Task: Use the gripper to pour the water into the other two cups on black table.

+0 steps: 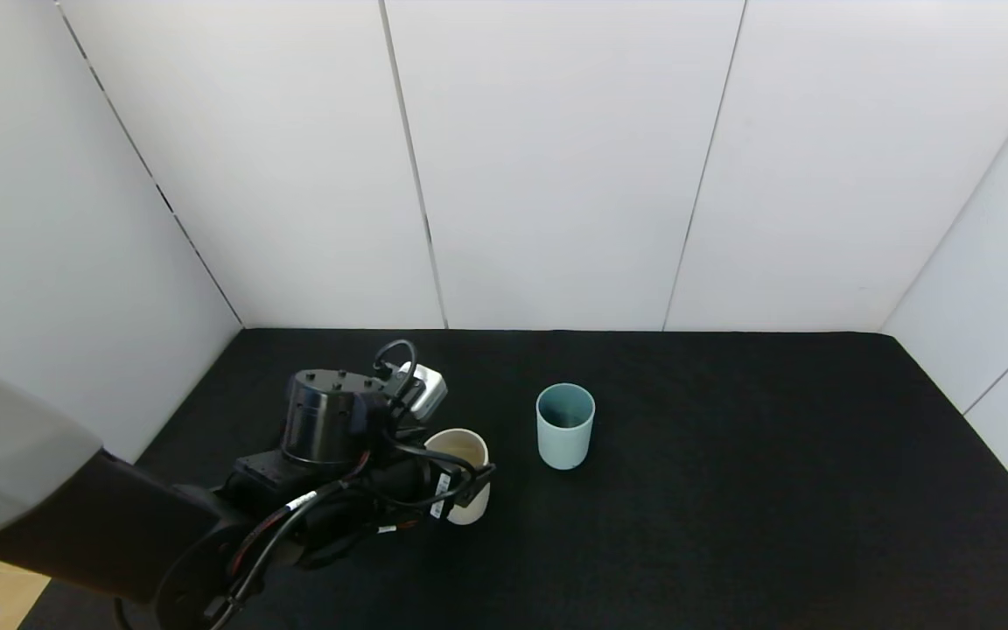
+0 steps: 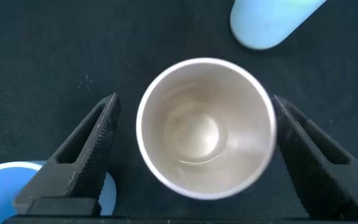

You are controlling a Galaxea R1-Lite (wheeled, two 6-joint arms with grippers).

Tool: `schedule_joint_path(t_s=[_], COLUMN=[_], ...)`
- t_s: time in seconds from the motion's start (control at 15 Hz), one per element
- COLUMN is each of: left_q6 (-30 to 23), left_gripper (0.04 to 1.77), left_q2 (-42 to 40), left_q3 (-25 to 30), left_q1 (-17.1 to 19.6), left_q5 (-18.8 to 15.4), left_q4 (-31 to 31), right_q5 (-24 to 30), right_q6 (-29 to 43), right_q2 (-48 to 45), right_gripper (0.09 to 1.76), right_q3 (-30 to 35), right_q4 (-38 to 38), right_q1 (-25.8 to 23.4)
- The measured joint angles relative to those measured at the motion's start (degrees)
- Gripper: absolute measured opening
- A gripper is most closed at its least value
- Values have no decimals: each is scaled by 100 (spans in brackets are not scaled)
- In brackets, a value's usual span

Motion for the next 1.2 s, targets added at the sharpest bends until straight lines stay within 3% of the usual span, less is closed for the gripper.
schedule_joint_path(t_s=[0.53, 0.93, 1.2], left_q6=[13, 27, 44], left_gripper=[170, 171, 171], left_q2=[-608, -1380, -2149], left_q3=[127, 581, 835], left_q1=[-2, -10, -11], left_q5=[11, 88, 127], left_q4=[15, 68, 607], right_q5=[1, 1, 0], right_q6=[0, 0, 0], right_q2=[0, 0, 0], right_gripper=[171, 171, 171], right_q3=[0, 0, 0], right_q4=[0, 0, 0], right_q1=[0, 0, 0])
